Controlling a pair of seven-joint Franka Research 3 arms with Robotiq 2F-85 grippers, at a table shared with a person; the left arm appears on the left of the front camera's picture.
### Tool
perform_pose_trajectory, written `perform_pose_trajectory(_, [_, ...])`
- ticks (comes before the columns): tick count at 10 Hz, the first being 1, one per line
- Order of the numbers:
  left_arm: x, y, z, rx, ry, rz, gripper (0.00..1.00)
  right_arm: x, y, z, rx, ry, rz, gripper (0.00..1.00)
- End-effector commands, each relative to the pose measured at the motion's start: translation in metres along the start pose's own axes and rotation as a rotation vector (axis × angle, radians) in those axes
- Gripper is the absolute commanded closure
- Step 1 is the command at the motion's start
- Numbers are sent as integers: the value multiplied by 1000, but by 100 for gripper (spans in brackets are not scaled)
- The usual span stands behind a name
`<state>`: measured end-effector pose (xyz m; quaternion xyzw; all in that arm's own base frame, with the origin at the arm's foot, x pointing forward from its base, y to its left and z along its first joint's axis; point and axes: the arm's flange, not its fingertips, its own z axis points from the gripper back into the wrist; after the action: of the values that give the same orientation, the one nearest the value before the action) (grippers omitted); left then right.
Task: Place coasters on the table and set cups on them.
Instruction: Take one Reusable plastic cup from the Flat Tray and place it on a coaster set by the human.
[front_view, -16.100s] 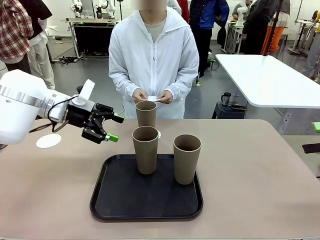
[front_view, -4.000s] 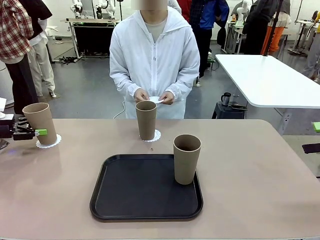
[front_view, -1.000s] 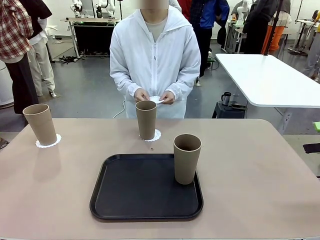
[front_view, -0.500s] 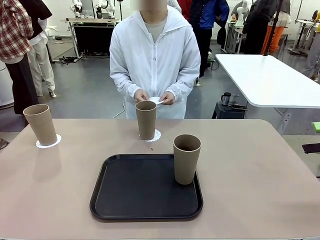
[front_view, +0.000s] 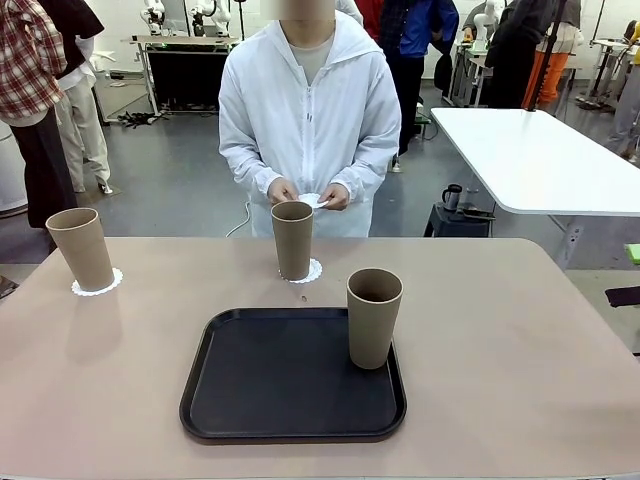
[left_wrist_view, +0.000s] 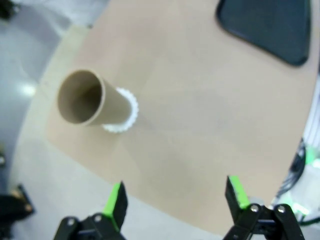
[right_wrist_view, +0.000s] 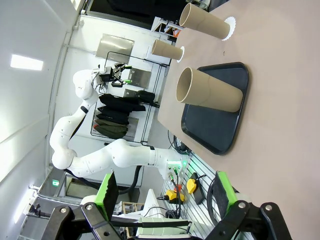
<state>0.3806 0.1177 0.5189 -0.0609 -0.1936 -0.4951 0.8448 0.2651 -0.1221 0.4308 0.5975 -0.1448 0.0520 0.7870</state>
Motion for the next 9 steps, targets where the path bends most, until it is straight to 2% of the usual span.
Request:
perform_pose_trajectory(1, [14,-29,-19,-31,62,344,0,1,0,1,14,-4,16,0])
perform_pose_trajectory(2, [17,-60,-41,-71,68,453,0,1,0,1,14,-4,16,0])
perform_pose_trajectory(4, [35,-75,-45,-97,106,554,0,1,0,1,14,-4,16,0])
perform_pose_trajectory(5, [30,-83,-50,-75,102,552,0,1,0,1,14,-4,16,0])
perform_pose_trajectory(6, [23,-62,-53,-87,112,498,0,1,0,1,14,-4,16,0])
perform_pose_trajectory(8, [31,-76,-55,-93,111,542,0,1,0,1,14,-4,16,0])
perform_pose_trajectory(9, [15,-69,-63,-307,-86,575,0,1,0,1,14,-4,16,0])
